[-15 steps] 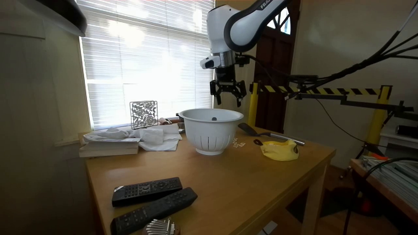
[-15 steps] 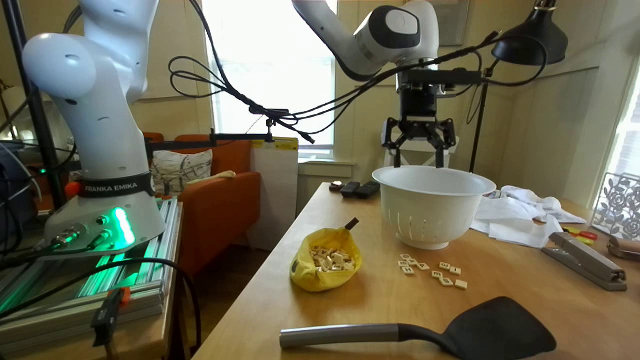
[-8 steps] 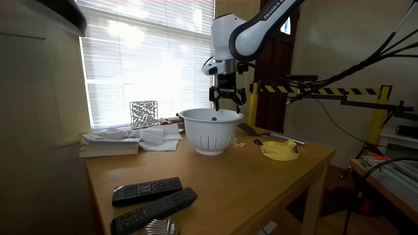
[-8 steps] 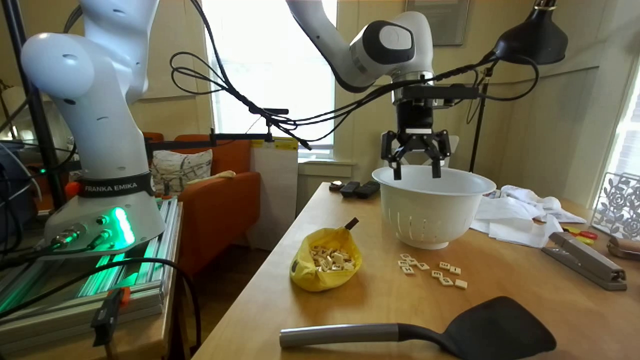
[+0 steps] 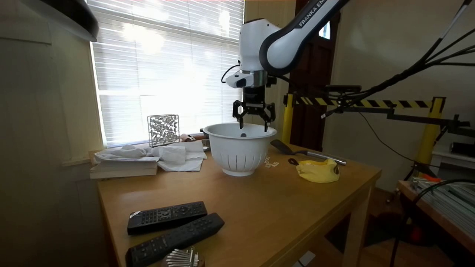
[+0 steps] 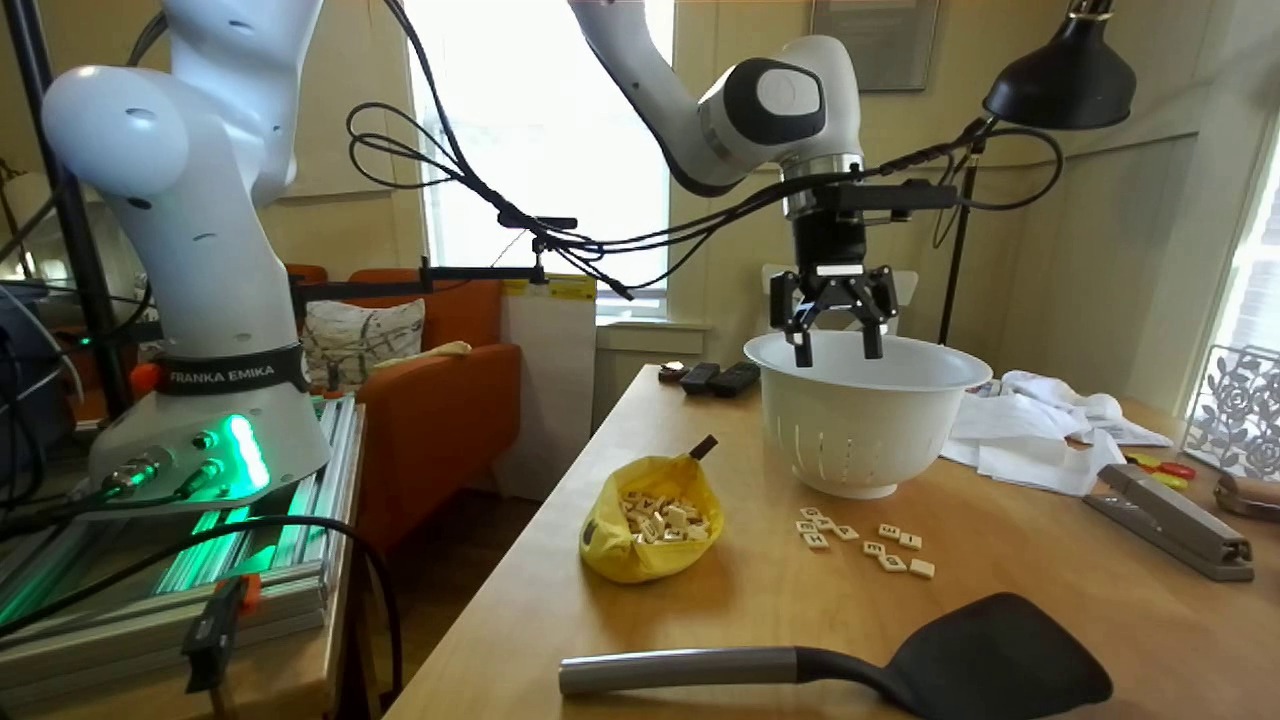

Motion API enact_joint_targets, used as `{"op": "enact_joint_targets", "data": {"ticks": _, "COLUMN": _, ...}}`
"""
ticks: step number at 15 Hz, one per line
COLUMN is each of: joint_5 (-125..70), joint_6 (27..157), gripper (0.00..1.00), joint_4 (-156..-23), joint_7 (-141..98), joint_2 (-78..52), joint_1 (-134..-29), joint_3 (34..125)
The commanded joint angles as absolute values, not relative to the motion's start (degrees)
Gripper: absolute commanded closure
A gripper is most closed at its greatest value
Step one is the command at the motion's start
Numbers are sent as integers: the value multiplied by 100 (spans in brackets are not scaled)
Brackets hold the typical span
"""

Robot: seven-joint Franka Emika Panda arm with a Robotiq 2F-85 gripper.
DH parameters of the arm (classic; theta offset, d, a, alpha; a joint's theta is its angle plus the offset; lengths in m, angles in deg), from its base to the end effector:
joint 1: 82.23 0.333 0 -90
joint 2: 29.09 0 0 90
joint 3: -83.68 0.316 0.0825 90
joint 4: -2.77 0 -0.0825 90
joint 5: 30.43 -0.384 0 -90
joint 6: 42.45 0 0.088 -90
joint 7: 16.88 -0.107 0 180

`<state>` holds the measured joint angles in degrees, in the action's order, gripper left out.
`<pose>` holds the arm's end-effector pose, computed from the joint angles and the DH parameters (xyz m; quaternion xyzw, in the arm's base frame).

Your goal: Use the silver spoon to stir the contents in the white bowl.

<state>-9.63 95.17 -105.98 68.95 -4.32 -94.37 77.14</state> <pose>0.6054 -0.2029 0.2824 0.7411 0.6536 -0.0976 0.1186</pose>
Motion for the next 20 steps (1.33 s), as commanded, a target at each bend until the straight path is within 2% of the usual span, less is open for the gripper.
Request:
{"op": "enact_joint_targets", "data": {"ticks": 1, "joint_5": -845, "joint_6": 9629, "gripper": 0, "joint_4": -10321, "joint_7": 6911, "joint_2": -169, "joint_1": -9400, "joint_3": 7697}}
{"op": "enact_joint_targets", "data": {"ticks": 20, "joint_5": -578, "joint_6": 10499, "gripper": 0, "joint_4": -9628, "joint_7": 6983, "joint_2": 746, "joint_1": -9535, "joint_3": 7421}}
